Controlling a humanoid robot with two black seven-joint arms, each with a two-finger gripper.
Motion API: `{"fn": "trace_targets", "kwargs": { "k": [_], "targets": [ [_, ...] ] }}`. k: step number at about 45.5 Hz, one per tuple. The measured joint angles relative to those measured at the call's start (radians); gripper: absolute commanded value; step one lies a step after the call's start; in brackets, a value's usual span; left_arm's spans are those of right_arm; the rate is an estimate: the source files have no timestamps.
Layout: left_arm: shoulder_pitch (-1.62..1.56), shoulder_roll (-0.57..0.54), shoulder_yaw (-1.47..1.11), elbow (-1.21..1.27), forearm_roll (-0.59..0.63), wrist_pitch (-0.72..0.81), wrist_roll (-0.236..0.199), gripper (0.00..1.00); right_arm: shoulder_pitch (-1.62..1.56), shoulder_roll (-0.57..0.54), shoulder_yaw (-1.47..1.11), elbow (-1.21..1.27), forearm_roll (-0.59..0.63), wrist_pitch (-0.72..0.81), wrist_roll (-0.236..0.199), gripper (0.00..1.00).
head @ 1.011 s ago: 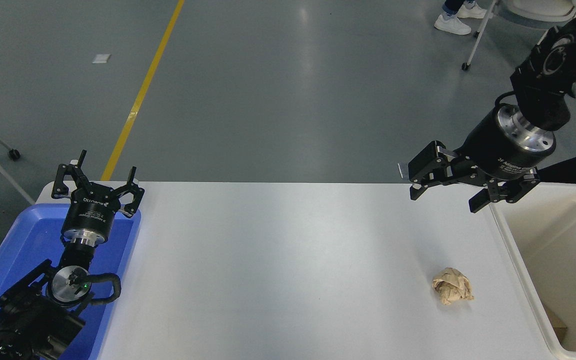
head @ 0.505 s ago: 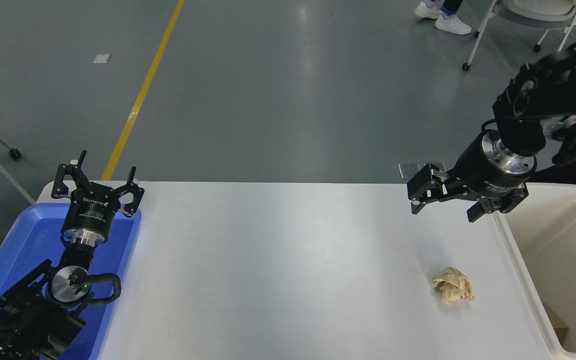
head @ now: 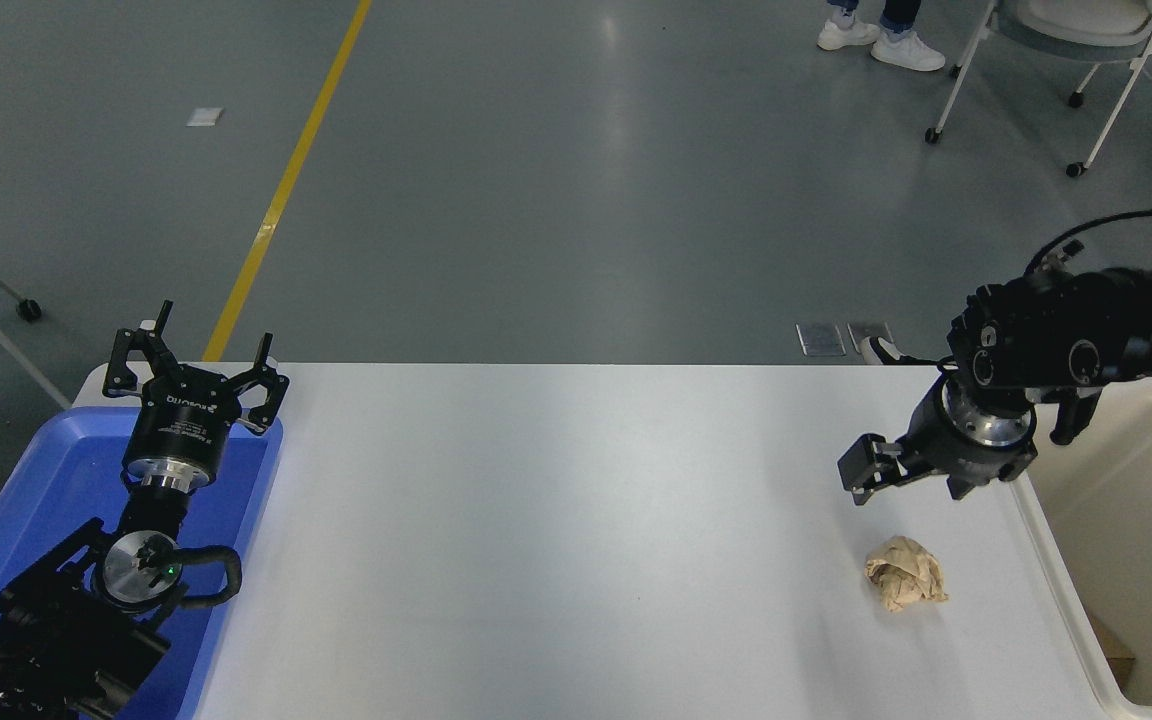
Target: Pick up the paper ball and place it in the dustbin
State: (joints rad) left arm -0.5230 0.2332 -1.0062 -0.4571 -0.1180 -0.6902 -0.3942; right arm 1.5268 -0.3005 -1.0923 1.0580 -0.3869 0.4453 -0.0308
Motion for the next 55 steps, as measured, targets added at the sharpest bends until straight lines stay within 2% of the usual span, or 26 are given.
{"fn": "trace_targets", "kwargs": {
  "k": [12,15,17,22,23,25,27,42,55],
  "targets": [
    [0.000,0.000,0.000,0.000,0.000,0.000,0.000,1.00,-0.183,-0.013,0.086,-0.105,-0.049,-0.062,0.000,1.00],
    [0.000,0.000,0.000,0.000,0.000,0.000,0.000,1.00,-0.216,-0.014,0.110,-0.124,-0.053,-0.072,0.001,0.93],
    [0.000,0.000,0.000,0.000,0.000,0.000,0.000,1.00,-0.234,-0.015,0.124,-0.138,-0.055,-0.080,0.002,0.80],
    [0.000,0.000,0.000,0.000,0.000,0.000,0.000,1.00,-0.280,-0.014,0.149,-0.172,-0.060,-0.107,0.004,0.32],
    [0.000,0.000,0.000,0.000,0.000,0.000,0.000,1.00,-0.285,-0.014,0.153,-0.176,-0.060,-0.111,0.004,0.25],
    [0.000,0.000,0.000,0.000,0.000,0.000,0.000,1.00,-0.299,-0.013,0.160,-0.186,-0.061,-0.121,0.005,0.21],
    [0.000,0.000,0.000,0.000,0.000,0.000,0.000,1.00,-0.309,-0.012,0.164,-0.192,-0.062,-0.129,0.006,0.00],
    [0.000,0.000,0.000,0.000,0.000,0.000,0.000,1.00,-0.318,-0.023,0.169,-0.201,-0.064,-0.154,0.004,0.00],
    [0.000,0.000,0.000,0.000,0.000,0.000,0.000,1.00,-0.113,-0.114,0.078,-0.042,-0.061,-0.143,0.004,0.00]
  ]
}}
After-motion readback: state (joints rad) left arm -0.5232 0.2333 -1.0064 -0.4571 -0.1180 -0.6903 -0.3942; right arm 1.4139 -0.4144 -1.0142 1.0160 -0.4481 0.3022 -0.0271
